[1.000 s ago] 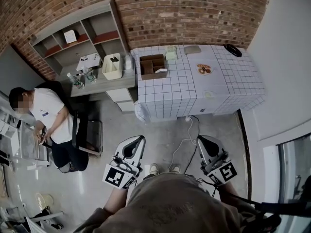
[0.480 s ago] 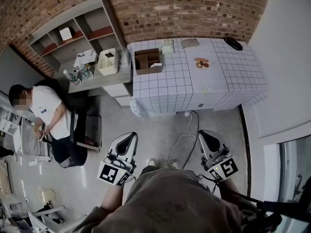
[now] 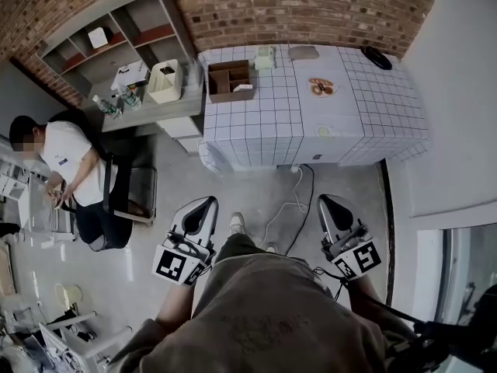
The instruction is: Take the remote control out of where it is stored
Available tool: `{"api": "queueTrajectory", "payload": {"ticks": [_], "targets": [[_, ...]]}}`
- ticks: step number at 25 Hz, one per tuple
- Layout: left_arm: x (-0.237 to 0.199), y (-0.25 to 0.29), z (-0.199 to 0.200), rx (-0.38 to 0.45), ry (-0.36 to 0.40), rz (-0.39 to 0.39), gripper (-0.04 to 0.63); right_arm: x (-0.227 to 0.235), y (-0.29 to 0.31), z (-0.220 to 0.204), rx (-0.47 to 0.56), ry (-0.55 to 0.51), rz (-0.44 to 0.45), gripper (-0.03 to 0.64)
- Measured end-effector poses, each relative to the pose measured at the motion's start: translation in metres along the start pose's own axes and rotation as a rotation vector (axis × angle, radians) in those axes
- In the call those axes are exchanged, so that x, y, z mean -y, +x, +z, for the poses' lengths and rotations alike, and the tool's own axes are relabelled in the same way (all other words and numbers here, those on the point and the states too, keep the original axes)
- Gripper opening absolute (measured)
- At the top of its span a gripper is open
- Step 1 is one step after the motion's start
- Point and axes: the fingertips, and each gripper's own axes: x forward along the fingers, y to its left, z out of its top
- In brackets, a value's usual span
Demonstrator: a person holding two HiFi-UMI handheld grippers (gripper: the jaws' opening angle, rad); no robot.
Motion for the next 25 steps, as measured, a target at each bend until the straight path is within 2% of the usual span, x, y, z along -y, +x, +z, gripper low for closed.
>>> {"api": "queueTrajectory", "payload": {"ticks": [5, 9, 12, 25], "targets": [[-0.007, 0.016, 0.011, 0.045, -0.002, 0.000, 0.005, 0.013, 0.013, 0.000, 0.006, -0.004, 0.005, 0.014], [-0.022, 0.022, 0.001, 0.015, 0.021, 0.013, 0.005, 0.016, 0.028, -0.002, 0.013, -0.019, 0.017, 0.014], [-0.037, 0.034, 0.001, 0.028, 0.024, 0.007, 0.005, 0.022, 0.046, -0.005, 0.019, -0.027, 0.019, 0.014], [-0.142, 0.119, 0.009, 0.030, 0.036, -0.099, 0.005, 0.048, 0.166, -0.004, 0.009, -0.022, -0.033, 0.014]]}}
